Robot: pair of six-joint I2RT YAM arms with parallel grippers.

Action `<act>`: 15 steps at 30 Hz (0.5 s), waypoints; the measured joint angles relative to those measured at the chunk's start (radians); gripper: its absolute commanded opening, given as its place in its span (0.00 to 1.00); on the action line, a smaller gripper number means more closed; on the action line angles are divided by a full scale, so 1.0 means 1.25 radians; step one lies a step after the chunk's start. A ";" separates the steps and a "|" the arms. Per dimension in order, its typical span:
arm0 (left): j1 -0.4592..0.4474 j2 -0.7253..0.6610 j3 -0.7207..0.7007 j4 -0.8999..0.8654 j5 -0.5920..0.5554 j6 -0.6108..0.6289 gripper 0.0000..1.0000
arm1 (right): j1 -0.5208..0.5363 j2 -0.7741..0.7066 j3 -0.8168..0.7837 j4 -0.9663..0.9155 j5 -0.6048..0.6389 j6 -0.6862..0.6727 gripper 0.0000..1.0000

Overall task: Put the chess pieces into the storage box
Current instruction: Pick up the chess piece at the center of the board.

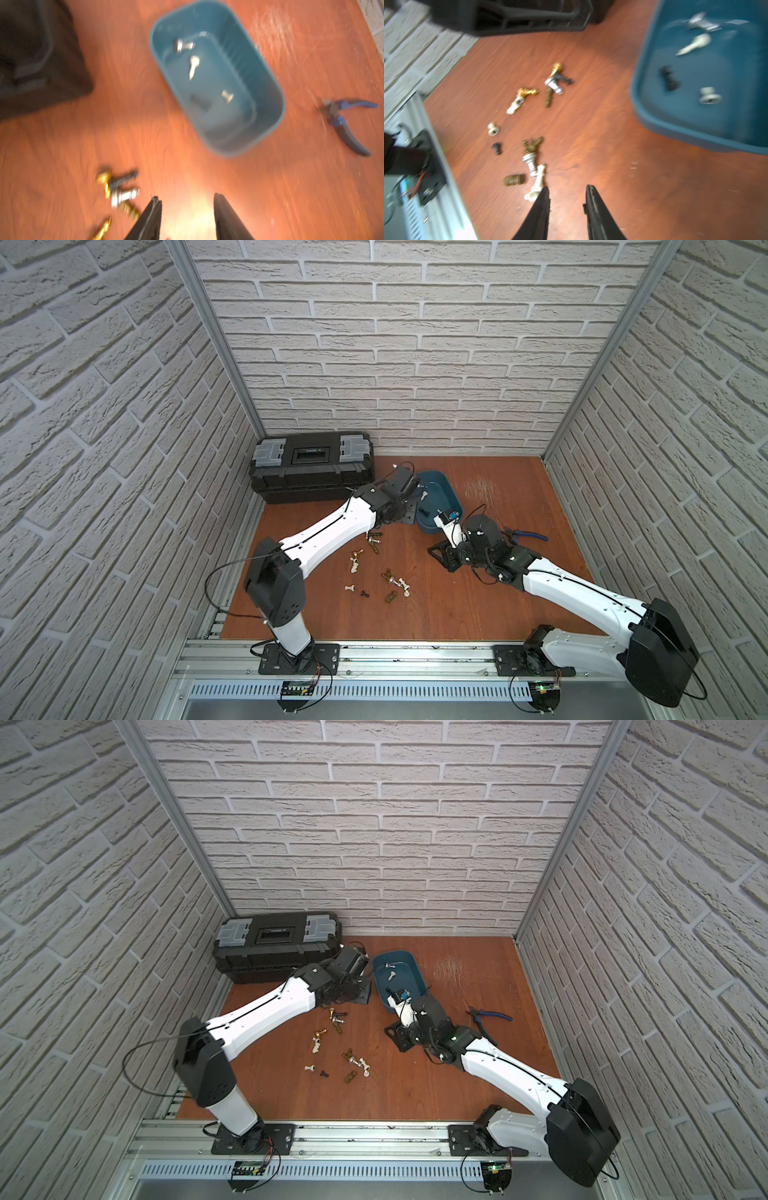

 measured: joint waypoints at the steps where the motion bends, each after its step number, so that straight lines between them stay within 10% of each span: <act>1: -0.007 -0.031 -0.054 0.006 0.000 -0.021 0.46 | 0.024 0.014 0.003 -0.005 -0.002 0.000 0.32; 15: -0.076 -0.262 -0.419 0.040 -0.065 -0.209 0.46 | 0.228 0.190 0.032 -0.107 0.107 0.052 0.34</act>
